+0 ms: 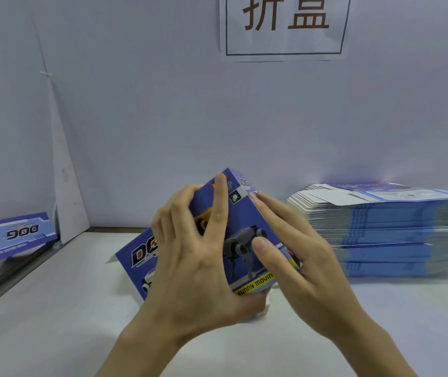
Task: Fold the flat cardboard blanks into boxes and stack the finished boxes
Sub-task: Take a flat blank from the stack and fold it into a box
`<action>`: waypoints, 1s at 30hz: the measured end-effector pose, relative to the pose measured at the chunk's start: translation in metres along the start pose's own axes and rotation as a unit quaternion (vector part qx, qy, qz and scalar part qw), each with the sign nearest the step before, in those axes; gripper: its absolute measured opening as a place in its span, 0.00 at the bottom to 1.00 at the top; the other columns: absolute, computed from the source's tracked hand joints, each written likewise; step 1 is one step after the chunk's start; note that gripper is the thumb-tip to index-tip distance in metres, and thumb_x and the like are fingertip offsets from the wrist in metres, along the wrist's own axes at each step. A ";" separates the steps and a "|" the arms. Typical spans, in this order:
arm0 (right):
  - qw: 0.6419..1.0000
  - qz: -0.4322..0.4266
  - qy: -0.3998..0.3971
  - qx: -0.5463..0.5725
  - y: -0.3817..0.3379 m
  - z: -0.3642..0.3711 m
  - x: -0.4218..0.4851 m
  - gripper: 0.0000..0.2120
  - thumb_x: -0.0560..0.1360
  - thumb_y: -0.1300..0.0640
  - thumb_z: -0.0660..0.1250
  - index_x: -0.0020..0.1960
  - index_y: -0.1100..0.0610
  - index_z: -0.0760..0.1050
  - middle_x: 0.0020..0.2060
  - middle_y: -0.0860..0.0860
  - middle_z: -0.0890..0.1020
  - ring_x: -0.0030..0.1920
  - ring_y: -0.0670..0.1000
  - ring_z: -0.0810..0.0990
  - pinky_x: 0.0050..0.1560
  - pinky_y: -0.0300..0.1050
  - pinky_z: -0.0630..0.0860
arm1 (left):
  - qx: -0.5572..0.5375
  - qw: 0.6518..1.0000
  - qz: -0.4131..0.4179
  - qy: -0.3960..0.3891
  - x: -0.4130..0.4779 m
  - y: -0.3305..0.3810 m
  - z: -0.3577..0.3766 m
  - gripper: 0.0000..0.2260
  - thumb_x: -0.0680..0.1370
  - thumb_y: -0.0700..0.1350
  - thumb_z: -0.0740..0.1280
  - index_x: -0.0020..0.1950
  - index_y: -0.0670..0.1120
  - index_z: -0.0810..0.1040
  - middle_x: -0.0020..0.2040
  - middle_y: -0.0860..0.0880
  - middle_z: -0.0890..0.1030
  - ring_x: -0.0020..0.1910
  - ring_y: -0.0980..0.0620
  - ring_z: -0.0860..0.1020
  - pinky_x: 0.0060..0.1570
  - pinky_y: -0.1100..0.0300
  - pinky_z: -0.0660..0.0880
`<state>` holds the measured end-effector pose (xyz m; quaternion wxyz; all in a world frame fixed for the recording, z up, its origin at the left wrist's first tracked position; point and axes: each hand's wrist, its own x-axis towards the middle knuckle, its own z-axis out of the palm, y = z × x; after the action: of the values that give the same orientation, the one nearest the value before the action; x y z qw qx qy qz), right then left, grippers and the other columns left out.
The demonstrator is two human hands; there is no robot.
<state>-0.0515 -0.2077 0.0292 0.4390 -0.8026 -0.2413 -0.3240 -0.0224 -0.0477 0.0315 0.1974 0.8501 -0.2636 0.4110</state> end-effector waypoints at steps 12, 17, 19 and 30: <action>0.995 0.054 -0.035 0.072 -0.004 0.001 -0.003 0.28 0.74 0.45 0.65 0.72 0.32 0.63 0.66 0.41 0.61 0.68 0.41 0.67 0.54 0.33 0.77 | 0.012 0.996 0.083 0.002 0.000 -0.003 0.002 0.53 0.61 0.69 0.65 0.77 0.43 0.52 0.67 0.42 0.60 0.65 0.43 0.62 0.65 0.47 0.63; 0.983 0.105 -0.028 0.146 -0.006 -0.005 0.000 0.33 0.69 0.42 0.69 0.72 0.34 0.62 0.68 0.34 0.66 0.65 0.30 0.67 0.52 0.24 0.71 | -0.011 0.996 0.086 -0.010 0.007 -0.017 -0.002 0.53 0.61 0.70 0.65 0.78 0.44 0.52 0.70 0.41 0.59 0.71 0.44 0.59 0.71 0.36 0.56; 0.976 0.132 -0.002 0.175 -0.007 -0.003 0.002 0.32 0.68 0.49 0.74 0.67 0.36 0.63 0.55 0.26 0.76 0.55 0.26 0.74 0.44 0.22 0.72 | -0.027 0.996 0.082 -0.018 0.006 -0.020 -0.002 0.52 0.63 0.69 0.65 0.78 0.46 0.49 0.73 0.40 0.57 0.75 0.43 0.55 0.75 0.40 0.46; 0.942 0.174 0.242 0.156 0.008 -0.010 0.008 0.50 0.61 0.46 0.81 0.76 0.42 0.56 0.61 0.40 0.75 0.58 0.38 0.79 0.58 0.37 0.77 | -0.207 0.924 -0.308 -0.090 0.004 -0.018 0.025 0.49 0.62 0.77 0.53 0.78 0.55 0.50 0.73 0.53 0.57 0.69 0.51 0.63 0.61 0.58 0.62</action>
<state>-0.0438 -0.2197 0.0347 0.6534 -0.6510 -0.0317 -0.3851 0.0057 -0.0483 0.0179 0.4614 0.8630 -0.0842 0.1879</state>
